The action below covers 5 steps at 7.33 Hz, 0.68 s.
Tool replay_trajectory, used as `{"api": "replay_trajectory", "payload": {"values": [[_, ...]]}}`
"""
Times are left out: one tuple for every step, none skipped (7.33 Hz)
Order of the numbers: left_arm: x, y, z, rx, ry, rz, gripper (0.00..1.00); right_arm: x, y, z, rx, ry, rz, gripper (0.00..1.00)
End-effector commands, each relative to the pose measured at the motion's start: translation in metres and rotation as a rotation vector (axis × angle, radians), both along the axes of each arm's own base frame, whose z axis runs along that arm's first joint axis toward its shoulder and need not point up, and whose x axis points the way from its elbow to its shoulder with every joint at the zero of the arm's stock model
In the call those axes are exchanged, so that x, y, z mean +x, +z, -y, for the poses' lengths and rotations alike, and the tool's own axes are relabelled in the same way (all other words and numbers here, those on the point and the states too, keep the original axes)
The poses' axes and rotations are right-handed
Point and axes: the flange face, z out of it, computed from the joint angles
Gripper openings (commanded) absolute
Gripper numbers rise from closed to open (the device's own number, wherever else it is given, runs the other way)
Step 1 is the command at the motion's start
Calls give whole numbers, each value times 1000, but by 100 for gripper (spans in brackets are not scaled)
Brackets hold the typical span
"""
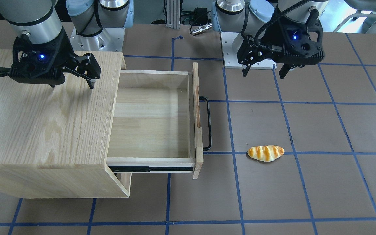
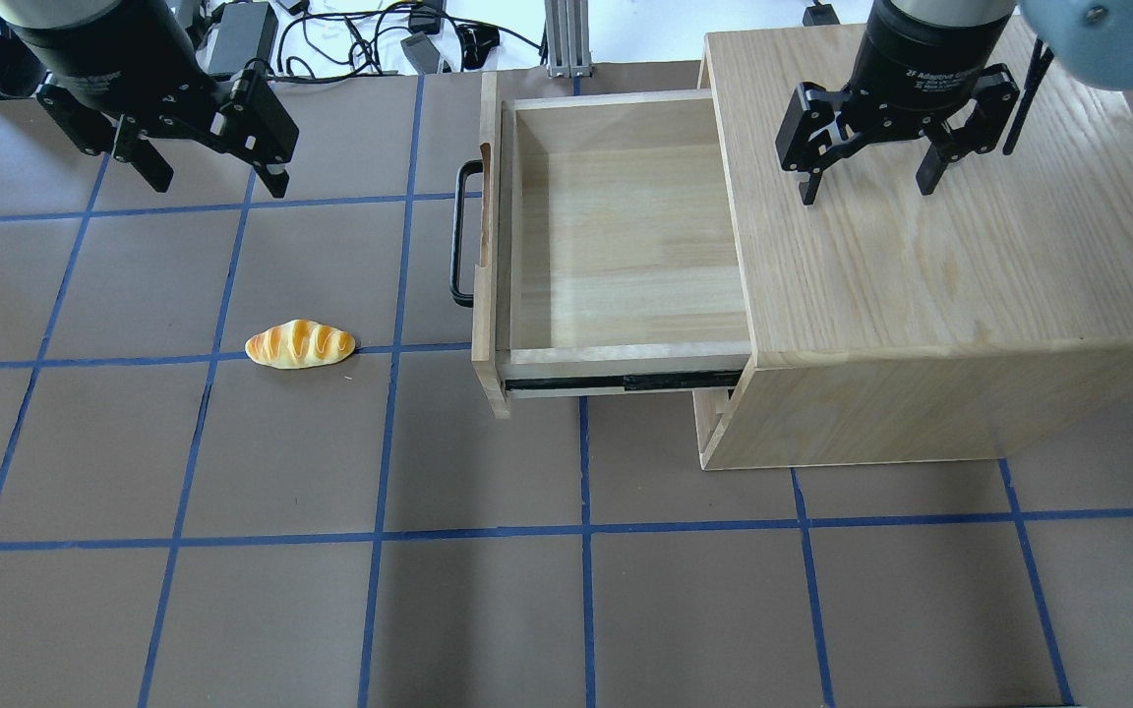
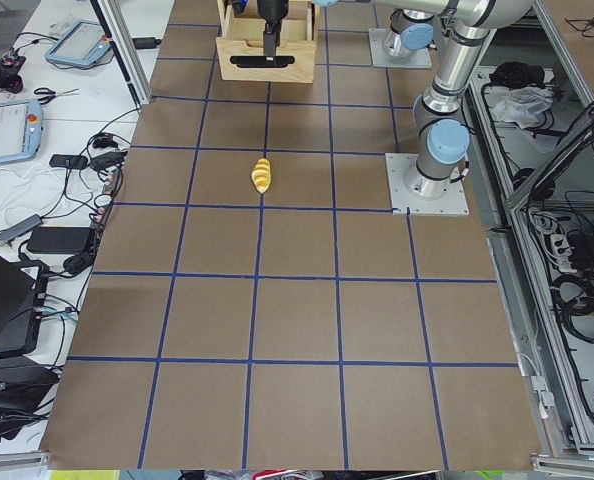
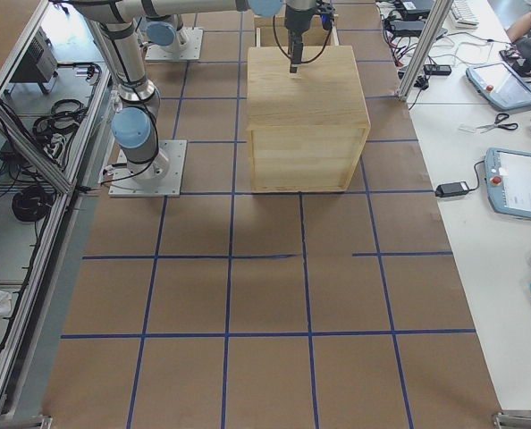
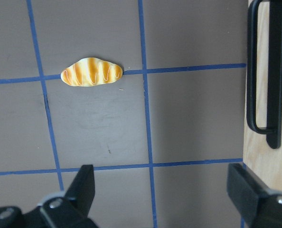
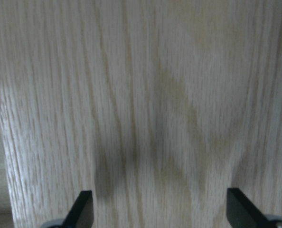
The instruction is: Open upper drawer
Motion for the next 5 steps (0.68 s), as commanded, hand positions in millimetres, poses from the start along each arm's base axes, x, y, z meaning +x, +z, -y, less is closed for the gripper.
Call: {"api": "replay_trajectory", "payload": {"values": [[6, -8, 8, 3, 59, -56, 100, 0, 0, 0, 0, 1, 0, 100], [5, -12, 6, 9, 63, -51, 100, 0, 0, 0, -1, -1, 0, 100], [6, -11, 5, 8, 65, -47, 100, 0, 0, 0, 1, -1, 0, 100], [5, -6, 1, -3, 63, -46, 100, 0, 0, 0, 0, 1, 0, 100], [6, -6, 1, -4, 63, -45, 100, 0, 0, 0, 1, 1, 0, 100]]}}
